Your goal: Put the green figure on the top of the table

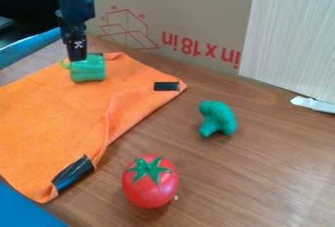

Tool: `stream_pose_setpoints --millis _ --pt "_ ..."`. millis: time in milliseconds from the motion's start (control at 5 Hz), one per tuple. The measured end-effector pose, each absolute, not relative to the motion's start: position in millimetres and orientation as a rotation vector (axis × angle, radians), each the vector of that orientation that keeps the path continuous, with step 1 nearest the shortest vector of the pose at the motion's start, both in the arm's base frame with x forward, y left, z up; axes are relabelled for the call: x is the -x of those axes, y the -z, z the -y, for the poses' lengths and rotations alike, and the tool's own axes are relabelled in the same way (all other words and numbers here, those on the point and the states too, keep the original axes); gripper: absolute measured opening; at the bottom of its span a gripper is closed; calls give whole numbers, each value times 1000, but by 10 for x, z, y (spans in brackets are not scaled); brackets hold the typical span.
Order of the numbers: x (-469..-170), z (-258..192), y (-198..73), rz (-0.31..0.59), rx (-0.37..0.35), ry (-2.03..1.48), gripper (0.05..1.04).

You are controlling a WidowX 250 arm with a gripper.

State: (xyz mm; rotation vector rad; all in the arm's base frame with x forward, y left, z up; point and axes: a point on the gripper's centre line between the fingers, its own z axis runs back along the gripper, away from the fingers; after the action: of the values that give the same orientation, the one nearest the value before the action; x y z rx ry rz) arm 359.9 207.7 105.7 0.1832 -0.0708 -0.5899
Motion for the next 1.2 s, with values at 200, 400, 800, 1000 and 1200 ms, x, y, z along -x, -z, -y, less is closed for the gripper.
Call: stream_pose_setpoints --millis 200,400,800,1000,1200 --pt "-3615 -2045 -1001 54 -179 600 1001" --pt "-3637 -2003 -940 36 -178 608 1001" --pt "-3692 -1963 -823 10 -197 604 1001" --pt "-3709 -1981 -772 8 -207 588 950" --pt "-3709 -1937 -764 17 -179 585 859"
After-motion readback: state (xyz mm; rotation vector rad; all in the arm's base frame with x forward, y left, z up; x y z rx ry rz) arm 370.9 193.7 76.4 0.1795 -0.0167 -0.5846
